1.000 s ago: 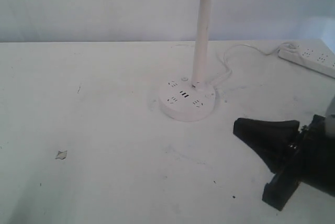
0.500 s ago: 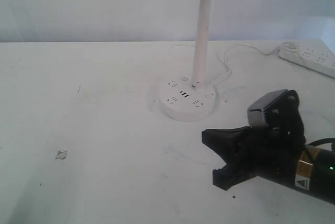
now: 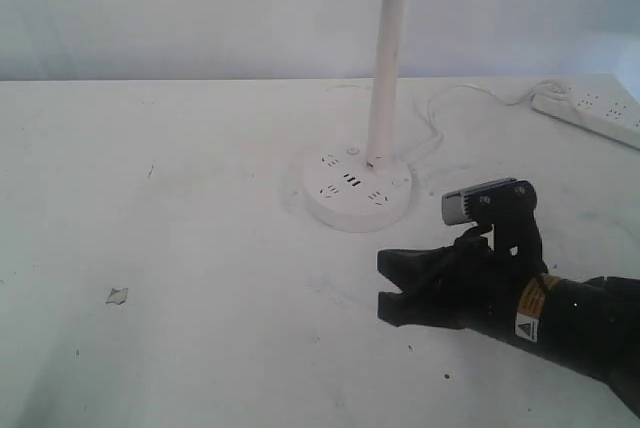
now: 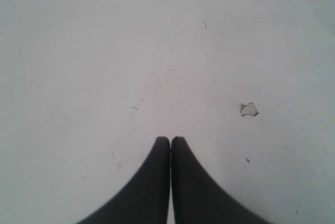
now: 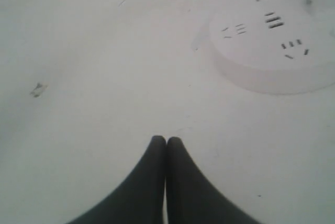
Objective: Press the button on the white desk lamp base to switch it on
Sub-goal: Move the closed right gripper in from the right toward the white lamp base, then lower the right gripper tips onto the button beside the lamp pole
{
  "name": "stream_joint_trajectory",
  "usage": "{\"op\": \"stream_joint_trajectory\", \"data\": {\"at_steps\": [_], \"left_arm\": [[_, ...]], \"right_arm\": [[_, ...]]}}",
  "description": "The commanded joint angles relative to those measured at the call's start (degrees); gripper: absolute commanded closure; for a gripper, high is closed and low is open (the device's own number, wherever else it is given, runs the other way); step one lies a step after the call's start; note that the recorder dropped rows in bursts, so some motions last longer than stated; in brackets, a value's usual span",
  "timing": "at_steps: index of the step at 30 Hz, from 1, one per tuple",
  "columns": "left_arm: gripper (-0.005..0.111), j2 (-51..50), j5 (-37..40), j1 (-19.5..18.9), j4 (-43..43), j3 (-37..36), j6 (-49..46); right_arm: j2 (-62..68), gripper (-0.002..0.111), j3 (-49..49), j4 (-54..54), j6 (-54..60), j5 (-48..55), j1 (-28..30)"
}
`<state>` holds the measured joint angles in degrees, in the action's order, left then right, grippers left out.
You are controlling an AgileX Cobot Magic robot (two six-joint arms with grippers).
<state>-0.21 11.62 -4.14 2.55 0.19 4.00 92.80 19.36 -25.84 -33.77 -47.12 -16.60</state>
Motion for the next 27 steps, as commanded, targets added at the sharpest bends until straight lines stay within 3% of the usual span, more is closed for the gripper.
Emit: {"op": "stream_joint_trajectory", "data": {"at_steps": [1,14,19,27], "left_arm": [[0.107,0.21,-0.07,0.31,-0.40,-0.19,0.07],[0.107,0.21,-0.07,0.31,-0.40,-0.19,0.07],[0.107,0.21,-0.07,0.31,-0.40,-0.19,0.07],[0.107,0.21,-0.07,0.31,-0.40,-0.19,0.07]], "right_arm": [[-0.01,0.108,0.67,5.68,0.63,-0.07,0.00],[-0.01,0.108,0.79,8.98,0.79,-0.93,0.00],[-0.01,0.108,2.32,15.06,7.88,0.48,0.00],[1.62,0.108,12.40,16.78,7.92,15.79,0.00]]}}
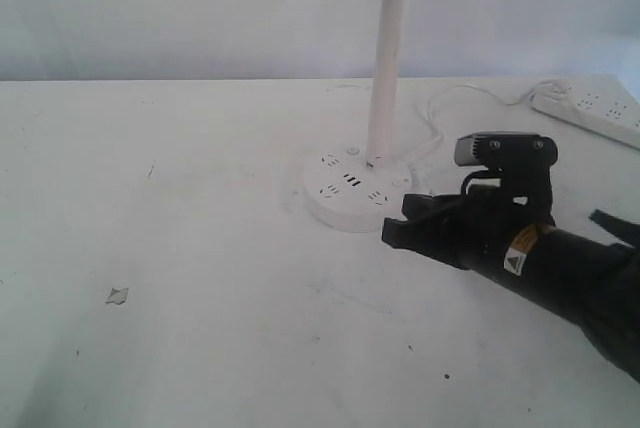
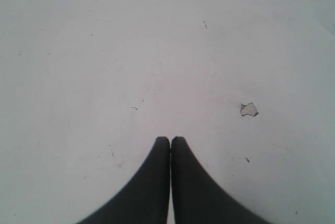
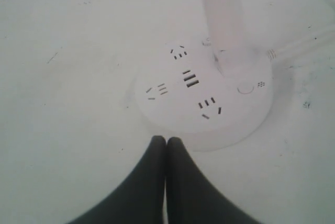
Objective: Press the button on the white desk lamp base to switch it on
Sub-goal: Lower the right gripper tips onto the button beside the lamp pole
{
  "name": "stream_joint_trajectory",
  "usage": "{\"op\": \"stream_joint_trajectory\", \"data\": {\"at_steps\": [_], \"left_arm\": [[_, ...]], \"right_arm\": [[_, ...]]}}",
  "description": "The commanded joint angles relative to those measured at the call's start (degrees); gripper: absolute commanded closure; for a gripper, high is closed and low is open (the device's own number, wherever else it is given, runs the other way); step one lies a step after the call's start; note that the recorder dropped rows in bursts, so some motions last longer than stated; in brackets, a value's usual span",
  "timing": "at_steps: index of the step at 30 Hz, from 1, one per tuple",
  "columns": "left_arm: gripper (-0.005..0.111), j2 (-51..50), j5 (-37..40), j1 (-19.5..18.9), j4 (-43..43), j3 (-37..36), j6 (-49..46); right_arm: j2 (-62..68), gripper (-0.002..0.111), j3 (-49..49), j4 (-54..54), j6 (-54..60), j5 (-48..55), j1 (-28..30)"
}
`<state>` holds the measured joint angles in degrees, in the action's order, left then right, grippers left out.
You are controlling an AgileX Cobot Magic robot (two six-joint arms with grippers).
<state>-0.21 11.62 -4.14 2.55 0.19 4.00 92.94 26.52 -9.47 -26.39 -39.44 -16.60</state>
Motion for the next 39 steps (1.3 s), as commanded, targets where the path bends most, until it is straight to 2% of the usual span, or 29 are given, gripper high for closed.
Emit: {"op": "stream_joint_trajectory", "data": {"at_steps": [1,8,18,29,39], "left_arm": [[0.107,0.21,-0.07,0.31,-0.40,-0.19,0.07],[0.107,0.21,-0.07,0.31,-0.40,-0.19,0.07],[0.107,0.21,-0.07,0.31,-0.40,-0.19,0.07],[0.107,0.21,-0.07,0.31,-0.40,-0.19,0.07],[0.107,0.21,-0.07,0.31,-0.40,-0.19,0.07]], "right_arm": [[2.24,0.108,7.31,0.12,0.54,11.15,0.00],[7.31,0.108,20.21,-1.55,0.67,28.52,0.00],[14.33,0.108,31.82,-2.22,0.67,38.74,0.00],[18.61,0.108,35.73,-2.22,0.67,40.91,0.69],[18.86,0.108,35.73,-1.48,0.45,39.81,5.18]]}}
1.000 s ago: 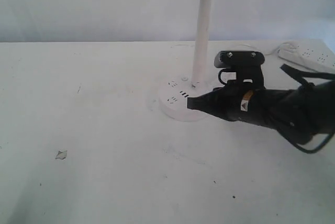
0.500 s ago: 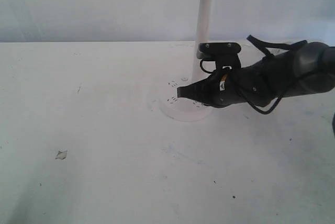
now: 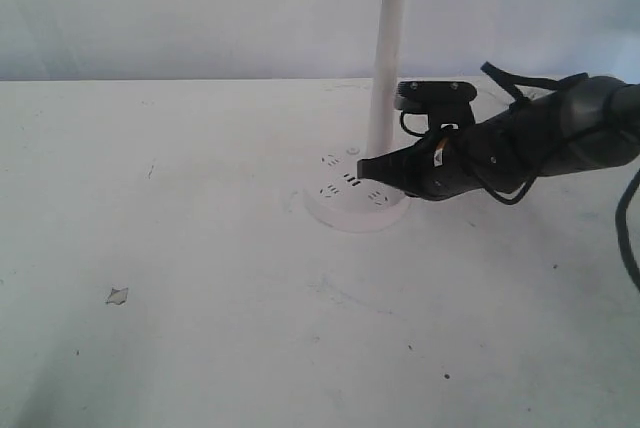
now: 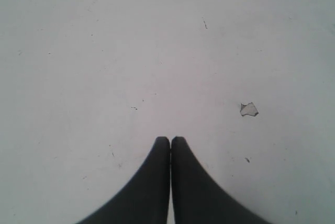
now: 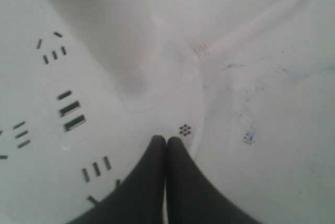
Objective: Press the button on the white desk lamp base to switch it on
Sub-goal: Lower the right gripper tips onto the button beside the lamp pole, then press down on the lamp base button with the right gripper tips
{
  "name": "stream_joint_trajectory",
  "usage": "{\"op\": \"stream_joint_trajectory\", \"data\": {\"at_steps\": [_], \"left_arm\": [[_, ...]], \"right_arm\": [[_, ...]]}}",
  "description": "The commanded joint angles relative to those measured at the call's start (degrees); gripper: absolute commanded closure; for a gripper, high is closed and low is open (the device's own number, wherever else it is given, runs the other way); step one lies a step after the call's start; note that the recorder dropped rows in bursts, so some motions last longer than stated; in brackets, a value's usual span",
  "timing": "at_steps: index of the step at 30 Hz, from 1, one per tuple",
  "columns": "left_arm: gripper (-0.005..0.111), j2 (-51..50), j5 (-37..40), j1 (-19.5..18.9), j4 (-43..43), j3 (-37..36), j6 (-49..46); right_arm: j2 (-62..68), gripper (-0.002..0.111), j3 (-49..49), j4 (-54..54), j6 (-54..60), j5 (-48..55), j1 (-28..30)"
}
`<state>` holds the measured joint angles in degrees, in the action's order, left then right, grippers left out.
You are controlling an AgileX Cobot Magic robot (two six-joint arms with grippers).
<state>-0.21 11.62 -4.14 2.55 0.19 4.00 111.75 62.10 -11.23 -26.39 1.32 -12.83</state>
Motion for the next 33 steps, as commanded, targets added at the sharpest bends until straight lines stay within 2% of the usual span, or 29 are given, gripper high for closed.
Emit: {"op": "stream_joint_trajectory", "data": {"at_steps": [1,33], "left_arm": [[0.107,0.21,-0.07,0.31,-0.40,-0.19,0.07],[0.107,0.21,-0.07,0.31,-0.40,-0.19,0.07]], "right_arm": [[0.05,0.108,0.15,0.28,0.45,-0.94,1.41],[4.40,0.108,0.15,0.69,-2.08,-10.35,0.60]]}}
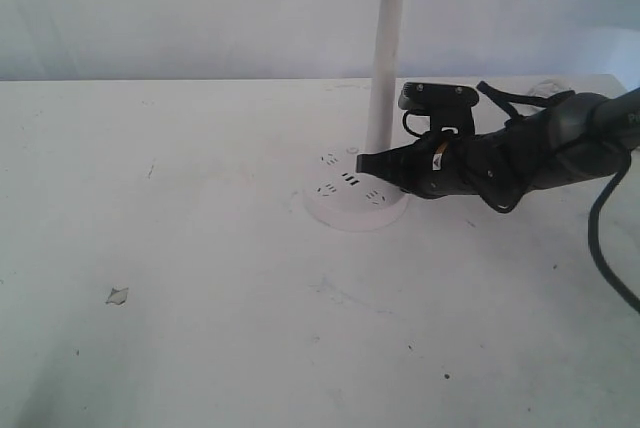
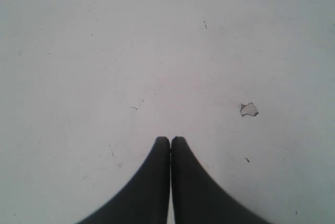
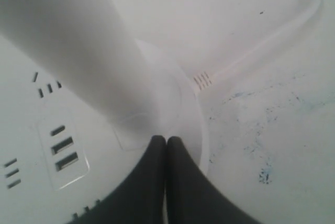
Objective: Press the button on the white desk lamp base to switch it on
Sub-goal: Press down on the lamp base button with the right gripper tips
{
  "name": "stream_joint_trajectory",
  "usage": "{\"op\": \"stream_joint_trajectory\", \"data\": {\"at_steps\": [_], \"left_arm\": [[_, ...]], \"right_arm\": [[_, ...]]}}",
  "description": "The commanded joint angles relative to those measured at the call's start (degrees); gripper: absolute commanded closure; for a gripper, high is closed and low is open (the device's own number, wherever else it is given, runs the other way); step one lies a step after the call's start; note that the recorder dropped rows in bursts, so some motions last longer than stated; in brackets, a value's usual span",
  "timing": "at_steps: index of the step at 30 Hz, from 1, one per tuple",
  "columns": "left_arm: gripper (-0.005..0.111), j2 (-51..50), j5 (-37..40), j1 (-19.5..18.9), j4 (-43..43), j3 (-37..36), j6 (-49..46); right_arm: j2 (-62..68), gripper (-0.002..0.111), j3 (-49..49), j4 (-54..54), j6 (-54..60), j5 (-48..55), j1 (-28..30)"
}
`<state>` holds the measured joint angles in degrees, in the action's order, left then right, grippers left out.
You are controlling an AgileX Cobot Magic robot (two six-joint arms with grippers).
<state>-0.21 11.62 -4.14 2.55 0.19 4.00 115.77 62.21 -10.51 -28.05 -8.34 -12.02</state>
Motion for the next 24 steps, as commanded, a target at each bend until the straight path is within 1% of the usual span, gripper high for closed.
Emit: {"op": "stream_joint_trajectory", "data": {"at_steps": [1,9,16,24], "left_arm": [[0.107,0.21,-0.07,0.31,-0.40,-0.19,0.07],[0.107,0.21,-0.07,0.31,-0.40,-0.19,0.07],[0.107,0.21,-0.07,0.31,-0.40,-0.19,0.07],[0.107,0.21,-0.07,0.31,-0.40,-0.19,0.07]], "right_arm": [[0.37,0.108,0.04,-0.03,-0.42,-0.81,-0.21],[0.27,0.108,0.04,-0.03,-0.42,-3.03,-0.21],[0.27,0.108,0.04,-0.24,-0.42,-5.06,-1.64],[0.37,0.108,0.04,-0.24,-0.42,-2.32,-1.76]]}}
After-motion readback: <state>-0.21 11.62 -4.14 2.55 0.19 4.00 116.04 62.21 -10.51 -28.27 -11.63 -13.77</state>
